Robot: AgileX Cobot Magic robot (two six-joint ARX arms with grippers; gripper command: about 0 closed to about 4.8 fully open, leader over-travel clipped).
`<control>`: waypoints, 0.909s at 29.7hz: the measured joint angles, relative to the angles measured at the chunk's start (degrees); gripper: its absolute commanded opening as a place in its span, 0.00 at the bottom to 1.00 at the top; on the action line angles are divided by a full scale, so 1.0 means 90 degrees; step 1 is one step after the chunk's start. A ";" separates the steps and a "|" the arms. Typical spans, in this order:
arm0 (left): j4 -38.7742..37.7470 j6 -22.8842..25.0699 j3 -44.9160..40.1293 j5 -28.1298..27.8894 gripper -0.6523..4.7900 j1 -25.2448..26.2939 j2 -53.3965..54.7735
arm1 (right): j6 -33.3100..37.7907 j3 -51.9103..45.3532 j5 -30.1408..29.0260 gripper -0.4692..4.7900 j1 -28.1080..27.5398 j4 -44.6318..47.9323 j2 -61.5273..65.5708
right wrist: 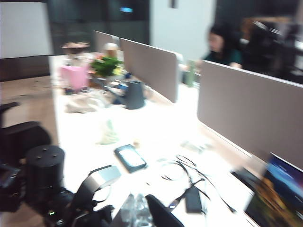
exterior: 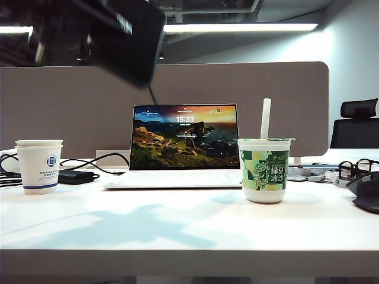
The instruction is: Pick up the black phone, pick up the charger plug, insert the charger plug into the phone's charging port, and finally place the connected phone back on the desk.
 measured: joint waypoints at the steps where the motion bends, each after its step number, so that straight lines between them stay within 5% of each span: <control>1: 0.0002 0.0000 0.0000 -0.0007 0.11 0.0000 0.0102 | -0.0005 0.0000 0.0121 0.08 0.0000 -0.0080 -0.0010; 27: 0.0673 -0.0240 0.0015 -0.0376 0.11 -0.0002 0.2931 | -0.0126 0.0000 0.0296 0.08 0.0058 -0.0651 -0.0078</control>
